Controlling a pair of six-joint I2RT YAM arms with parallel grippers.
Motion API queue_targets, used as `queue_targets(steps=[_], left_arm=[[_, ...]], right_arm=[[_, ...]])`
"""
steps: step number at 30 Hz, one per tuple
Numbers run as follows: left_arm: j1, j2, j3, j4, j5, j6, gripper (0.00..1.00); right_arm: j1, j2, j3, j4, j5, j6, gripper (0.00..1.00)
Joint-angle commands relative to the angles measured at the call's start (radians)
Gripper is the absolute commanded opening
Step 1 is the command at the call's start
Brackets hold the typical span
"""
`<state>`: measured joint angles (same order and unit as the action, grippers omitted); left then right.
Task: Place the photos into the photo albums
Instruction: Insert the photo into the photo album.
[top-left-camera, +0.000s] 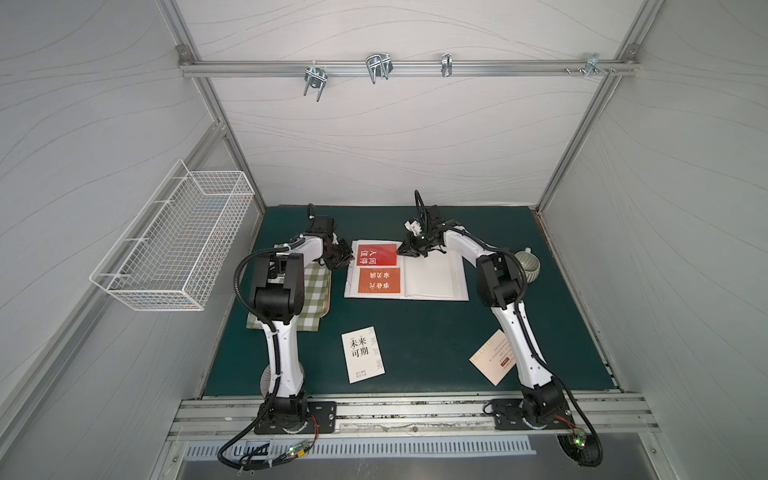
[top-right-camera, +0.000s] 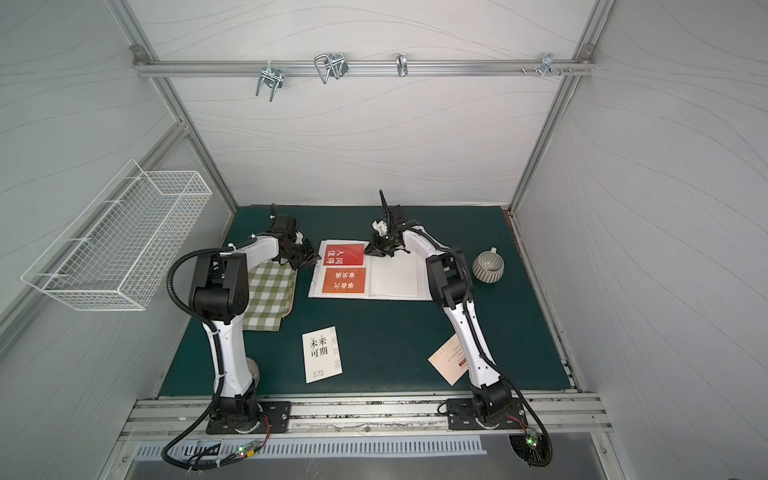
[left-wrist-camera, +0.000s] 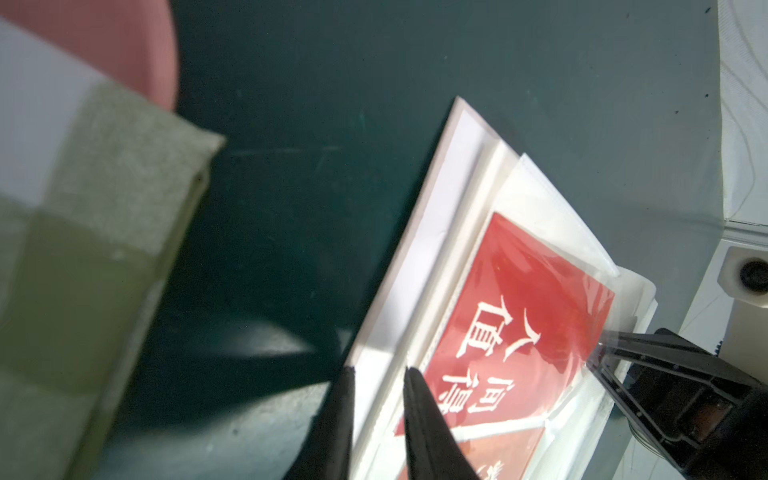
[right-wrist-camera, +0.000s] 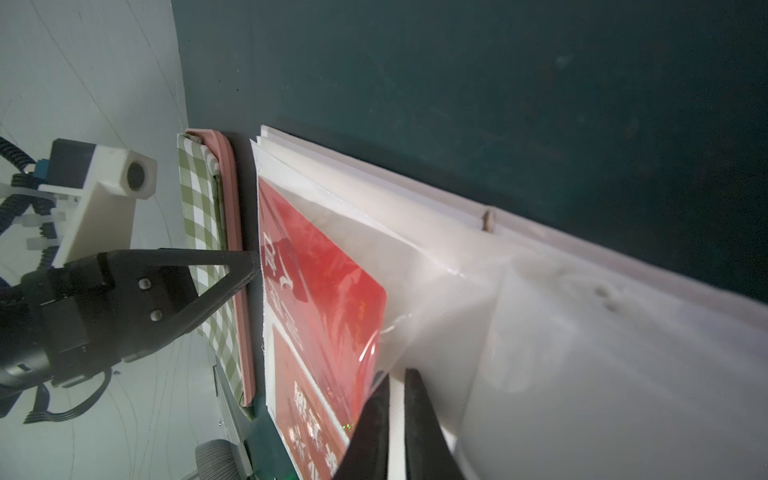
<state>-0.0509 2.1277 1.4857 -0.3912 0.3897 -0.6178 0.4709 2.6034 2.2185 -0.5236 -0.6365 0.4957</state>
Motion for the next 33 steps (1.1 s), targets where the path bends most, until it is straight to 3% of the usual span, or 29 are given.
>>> queue_targets(steps=[1,22,28,33], left_arm=[[0.012,-0.038,-0.008,0.010,-0.008,-0.017,0.26],[0.017,-0.261,-0.058,-0.009,-0.098,0.059,0.26],[-0.048,-0.385,-0.112,-0.016,-0.120,0.076,0.27],[-0.225,-0.492,-0.152,-0.052,-0.153,0.163,0.29]], right_arm=[[0.008,0.010,0.015,-0.011,-0.012,-0.011,0.16],[-0.074,-0.297,-0.192,-0.131,0.074,-0.110,0.26],[-0.165,-0.527,-0.435,-0.139,0.084,-0.122,0.27],[-0.298,-0.803,-0.764,-0.150,0.189,-0.123,0.31]])
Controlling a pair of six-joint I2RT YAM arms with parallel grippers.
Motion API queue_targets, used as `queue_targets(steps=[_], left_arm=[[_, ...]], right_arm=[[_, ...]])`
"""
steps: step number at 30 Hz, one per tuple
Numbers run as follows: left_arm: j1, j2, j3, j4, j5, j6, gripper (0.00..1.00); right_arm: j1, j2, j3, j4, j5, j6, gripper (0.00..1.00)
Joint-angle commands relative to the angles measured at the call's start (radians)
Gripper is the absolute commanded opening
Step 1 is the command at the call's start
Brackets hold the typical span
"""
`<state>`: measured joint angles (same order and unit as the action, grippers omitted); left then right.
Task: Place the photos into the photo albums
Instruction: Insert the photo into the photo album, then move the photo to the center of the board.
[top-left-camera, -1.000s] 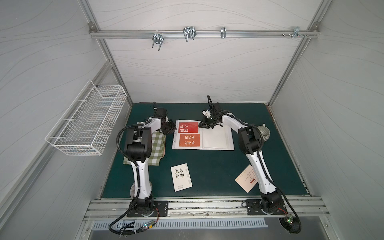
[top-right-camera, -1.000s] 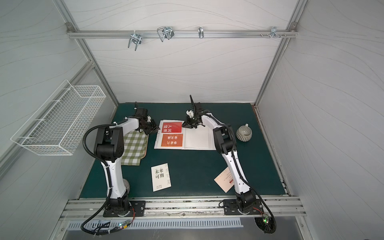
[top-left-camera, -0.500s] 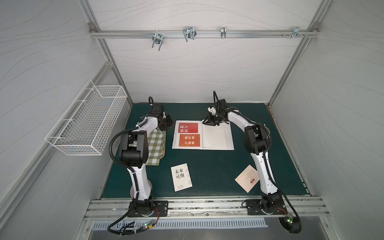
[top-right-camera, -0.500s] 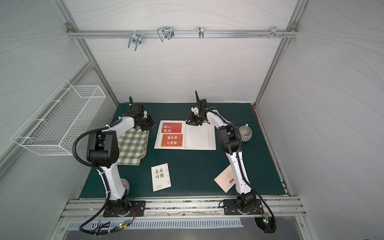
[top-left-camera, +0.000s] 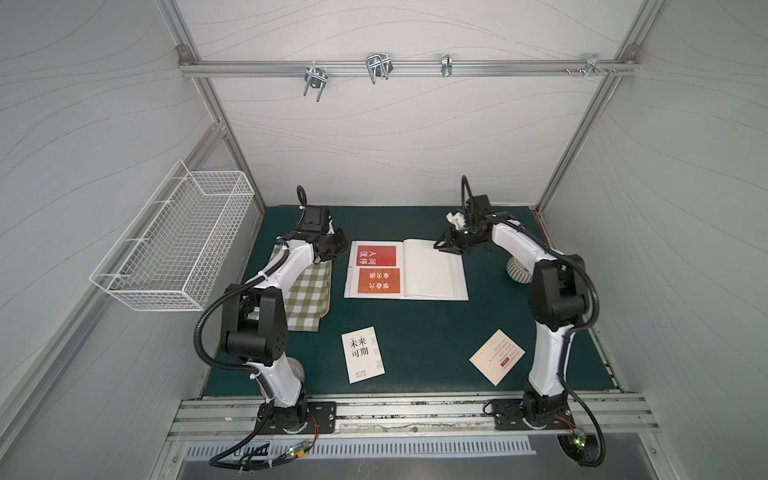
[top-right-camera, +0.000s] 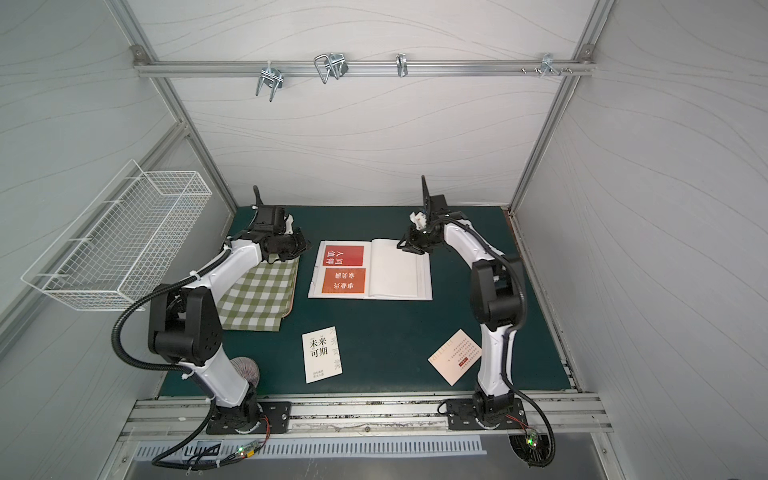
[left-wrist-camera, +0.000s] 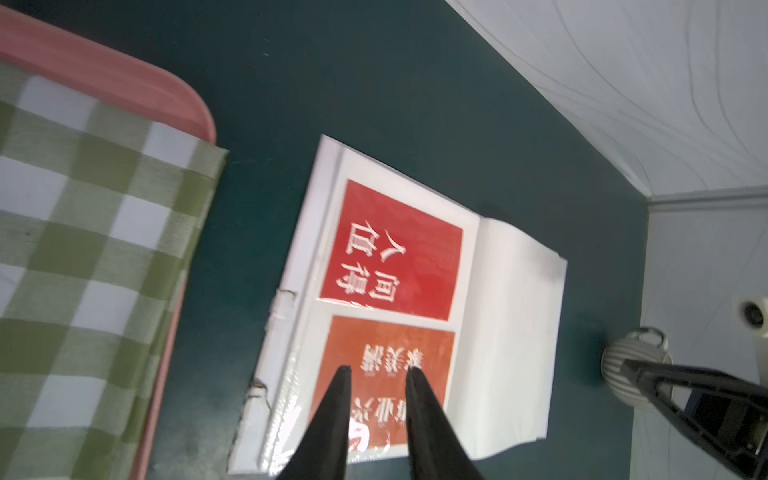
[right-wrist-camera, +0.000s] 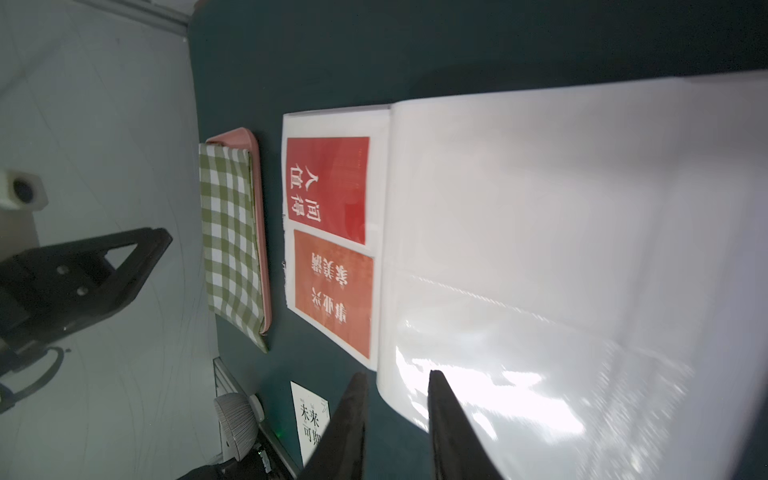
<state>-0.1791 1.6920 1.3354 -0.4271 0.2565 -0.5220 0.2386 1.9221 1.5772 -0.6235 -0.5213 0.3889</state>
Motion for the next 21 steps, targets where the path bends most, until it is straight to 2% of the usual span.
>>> queue_targets(steps=[1,4,7,10,12,15,16,18,19,21], left_arm=[[-0.139,-0.068,-0.003,-0.027,-0.005,0.083,0.30],[-0.252,-0.079,0.005,-0.049,0.053,0.116,0.32],[-0.370,-0.075,0.026,-0.060,0.061,0.158,0.33],[-0.457,-0.051,0.056,-0.059,0.088,0.186,0.34],[-0.495,-0.029,0.073,-0.060,0.119,0.193,0.34],[-0.530,-0.003,0.094,-0.070,0.153,0.208,0.34],[-0.541,0.007,0.101,-0.078,0.160,0.218,0.34],[-0.556,0.022,0.112,-0.101,0.155,0.230,0.34],[-0.559,0.031,0.114,-0.110,0.155,0.231,0.34],[-0.565,0.048,0.111,-0.115,0.163,0.226,0.34]], right_arm=[[-0.095,-0.177,-0.188,-0.057,0.099,-0.015,0.33],[-0.162,-0.340,-0.366,-0.079,0.177,0.031,0.43],[-0.221,-0.491,-0.526,-0.128,0.219,0.087,0.56],[-0.252,-0.634,-0.666,-0.165,0.223,0.126,0.61],[-0.252,-0.730,-0.748,-0.184,0.234,0.156,0.66],[-0.254,-0.851,-0.854,-0.217,0.252,0.206,0.67],[-0.254,-0.887,-0.880,-0.231,0.264,0.222,0.71],[-0.254,-0.946,-0.923,-0.256,0.292,0.245,0.73],[-0.239,-0.967,-0.931,-0.257,0.307,0.263,0.79],[-0.209,-0.984,-0.921,-0.268,0.359,0.280,0.80]])
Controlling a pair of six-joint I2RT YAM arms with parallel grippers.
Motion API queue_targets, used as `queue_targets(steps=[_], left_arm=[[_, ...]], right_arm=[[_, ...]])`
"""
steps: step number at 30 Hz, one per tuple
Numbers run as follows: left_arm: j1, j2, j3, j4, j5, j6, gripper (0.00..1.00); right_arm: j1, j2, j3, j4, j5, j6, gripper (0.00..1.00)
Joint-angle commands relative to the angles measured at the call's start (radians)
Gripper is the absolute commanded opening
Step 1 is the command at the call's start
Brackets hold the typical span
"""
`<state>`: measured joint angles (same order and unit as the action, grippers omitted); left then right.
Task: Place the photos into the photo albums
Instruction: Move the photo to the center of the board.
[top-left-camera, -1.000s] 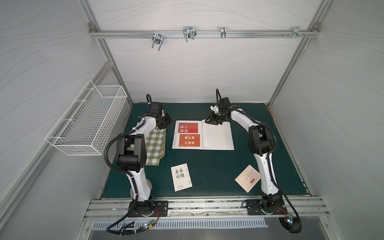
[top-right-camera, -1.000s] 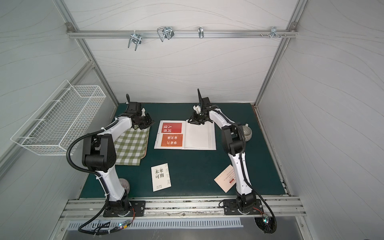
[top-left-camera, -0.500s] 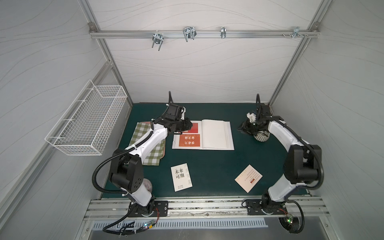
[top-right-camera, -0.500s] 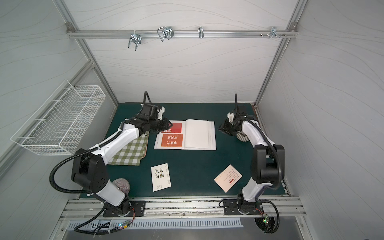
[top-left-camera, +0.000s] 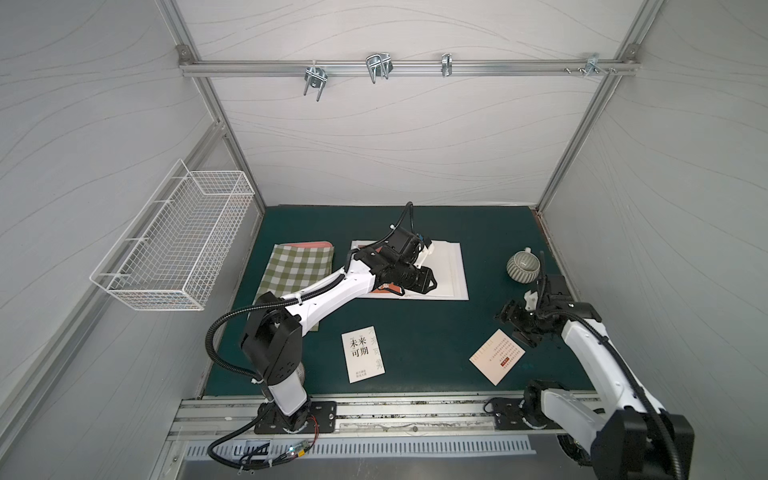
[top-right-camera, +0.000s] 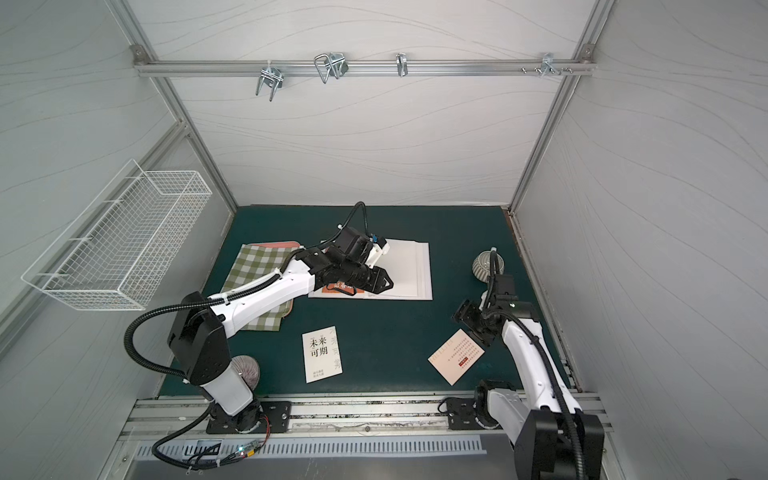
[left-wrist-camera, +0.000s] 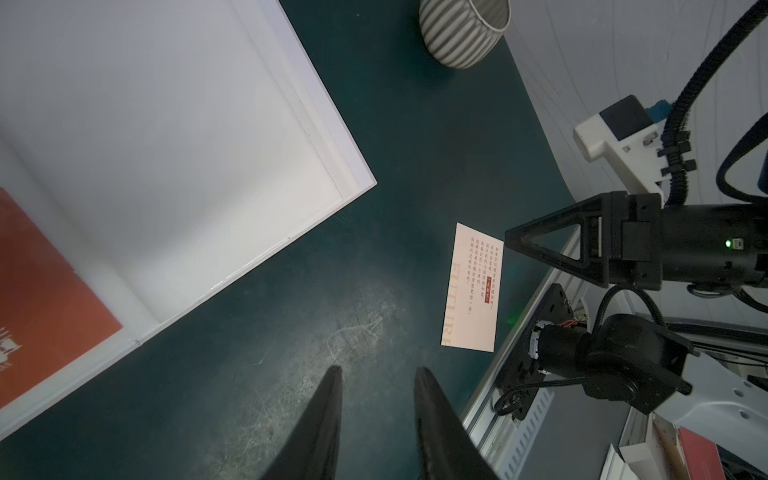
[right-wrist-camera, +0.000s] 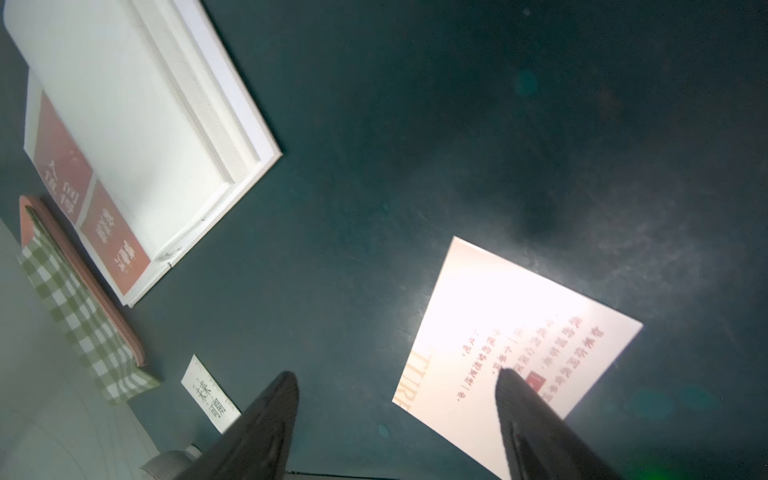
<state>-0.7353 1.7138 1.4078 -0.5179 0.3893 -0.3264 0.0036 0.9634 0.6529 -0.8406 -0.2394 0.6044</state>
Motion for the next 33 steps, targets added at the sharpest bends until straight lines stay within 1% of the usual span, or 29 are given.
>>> queue_targets(steps=[1,4,7,12,17,24,33], left_arm=[[-0.012,0.035,0.038,-0.025,0.037,0.029,0.34],[-0.024,0.074,0.053,-0.047,0.048,0.023,0.34],[-0.030,0.117,0.078,-0.078,0.053,-0.006,0.34],[-0.030,0.155,0.100,-0.097,0.045,-0.014,0.34],[-0.030,0.162,0.115,-0.120,0.013,0.010,0.34],[-0.030,0.163,0.129,-0.138,-0.019,0.017,0.34],[-0.028,0.133,0.116,-0.142,-0.039,0.029,0.34]], right_arm=[[0.028,-0.025,0.005,-0.064,0.096,0.075,0.80],[0.029,-0.006,-0.008,-0.105,0.136,0.124,0.79],[0.033,0.023,-0.035,-0.134,0.143,0.138,0.81],[0.049,0.008,-0.098,-0.091,0.154,0.161,0.81],[0.069,0.025,-0.137,-0.054,0.155,0.190,0.81],[0.150,0.003,-0.168,-0.023,0.198,0.252,0.82],[0.193,0.047,-0.151,-0.034,0.229,0.329,0.83]])
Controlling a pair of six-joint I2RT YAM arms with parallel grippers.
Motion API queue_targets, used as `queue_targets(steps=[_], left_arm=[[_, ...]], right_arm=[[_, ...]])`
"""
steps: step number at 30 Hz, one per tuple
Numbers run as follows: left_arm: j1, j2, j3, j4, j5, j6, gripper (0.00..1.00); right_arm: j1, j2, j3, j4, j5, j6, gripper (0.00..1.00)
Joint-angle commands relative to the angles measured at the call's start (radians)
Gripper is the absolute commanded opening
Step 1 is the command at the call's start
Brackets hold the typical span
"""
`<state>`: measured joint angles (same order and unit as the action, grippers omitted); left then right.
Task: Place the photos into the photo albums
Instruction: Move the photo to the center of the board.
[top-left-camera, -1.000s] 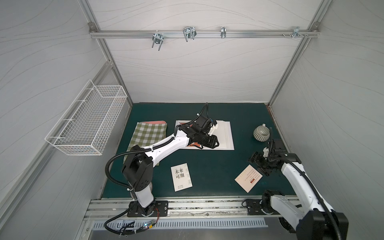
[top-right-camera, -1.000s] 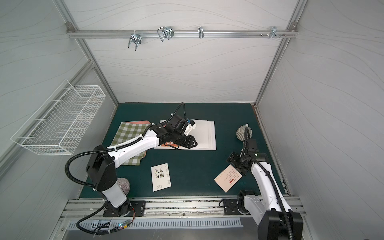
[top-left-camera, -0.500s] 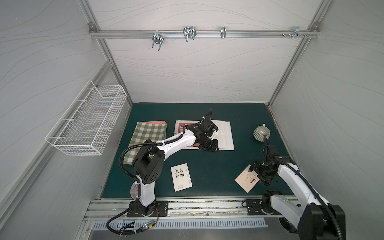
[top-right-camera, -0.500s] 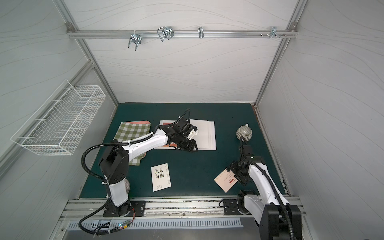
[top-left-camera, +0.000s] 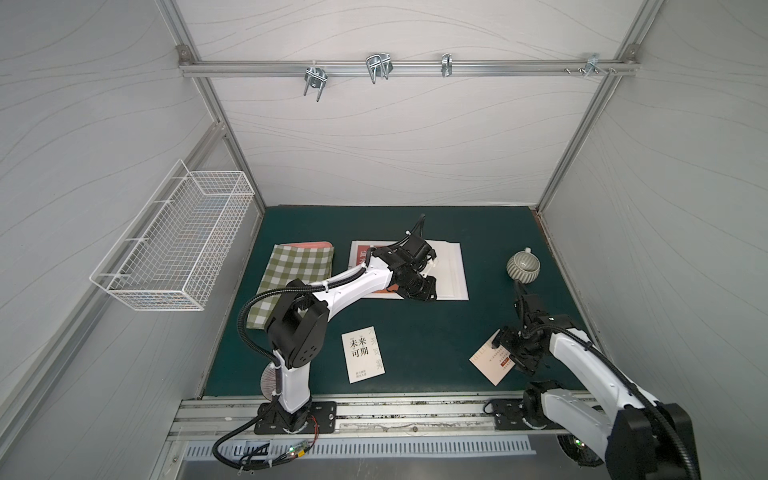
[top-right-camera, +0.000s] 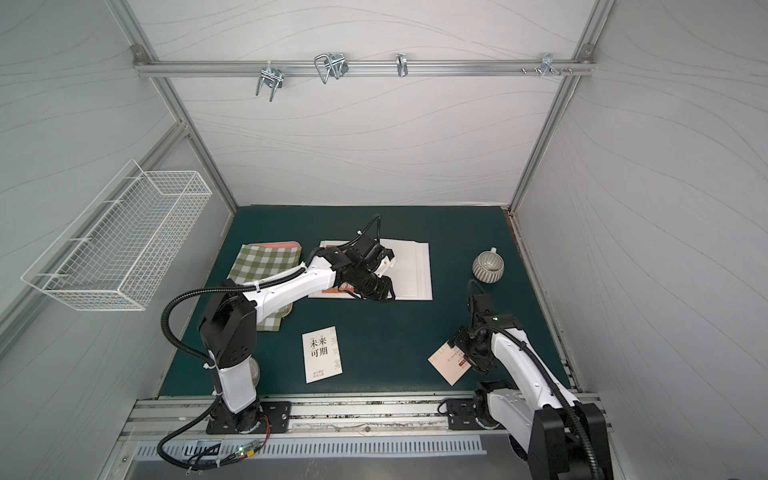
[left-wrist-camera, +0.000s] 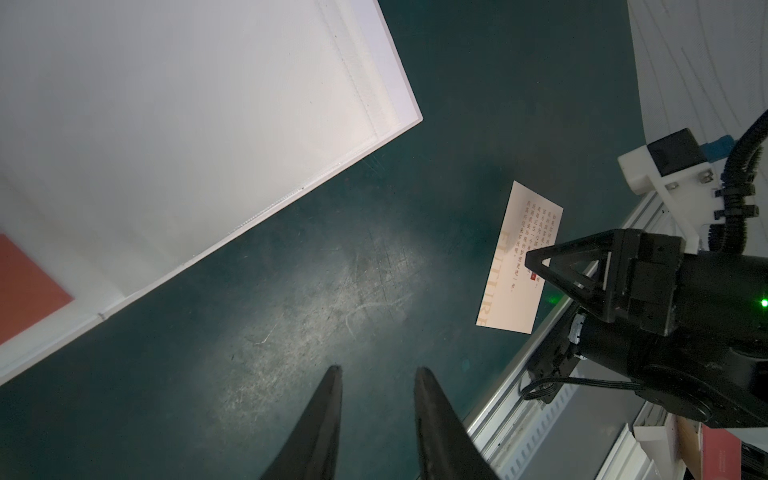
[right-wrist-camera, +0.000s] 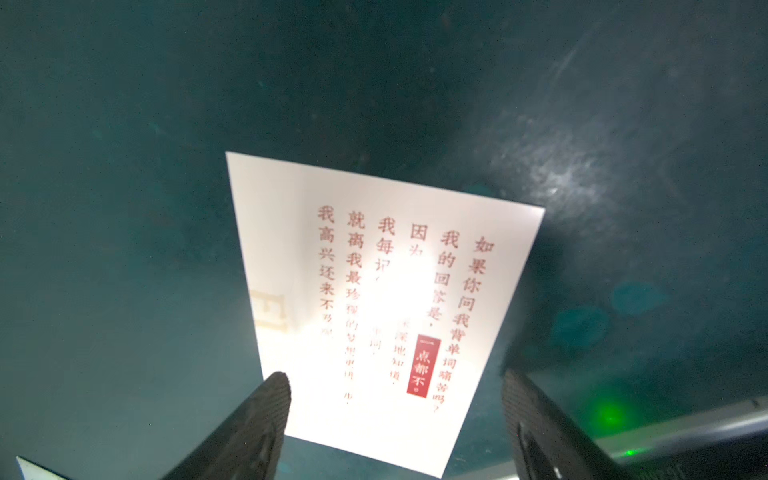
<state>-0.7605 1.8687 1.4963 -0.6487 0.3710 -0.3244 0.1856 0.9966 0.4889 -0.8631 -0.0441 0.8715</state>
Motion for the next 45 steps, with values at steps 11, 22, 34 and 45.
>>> queue_targets(steps=[11,22,34,45], left_arm=[[0.061,-0.080,-0.007,-0.008,-0.031,0.039,0.34],[0.109,-0.103,-0.033,0.010,-0.028,0.027,0.34],[0.112,-0.117,-0.044,0.015,-0.033,0.023,0.34],[0.175,-0.171,-0.113,0.061,-0.040,-0.013,0.34]], right_arm=[[0.030,0.039,-0.040,0.078,-0.017,0.144,0.83],[0.131,0.049,-0.045,0.116,-0.036,0.258,0.83],[0.294,0.090,-0.025,0.213,-0.036,0.397,0.81],[0.474,0.370,0.131,0.423,-0.047,0.427,0.80]])
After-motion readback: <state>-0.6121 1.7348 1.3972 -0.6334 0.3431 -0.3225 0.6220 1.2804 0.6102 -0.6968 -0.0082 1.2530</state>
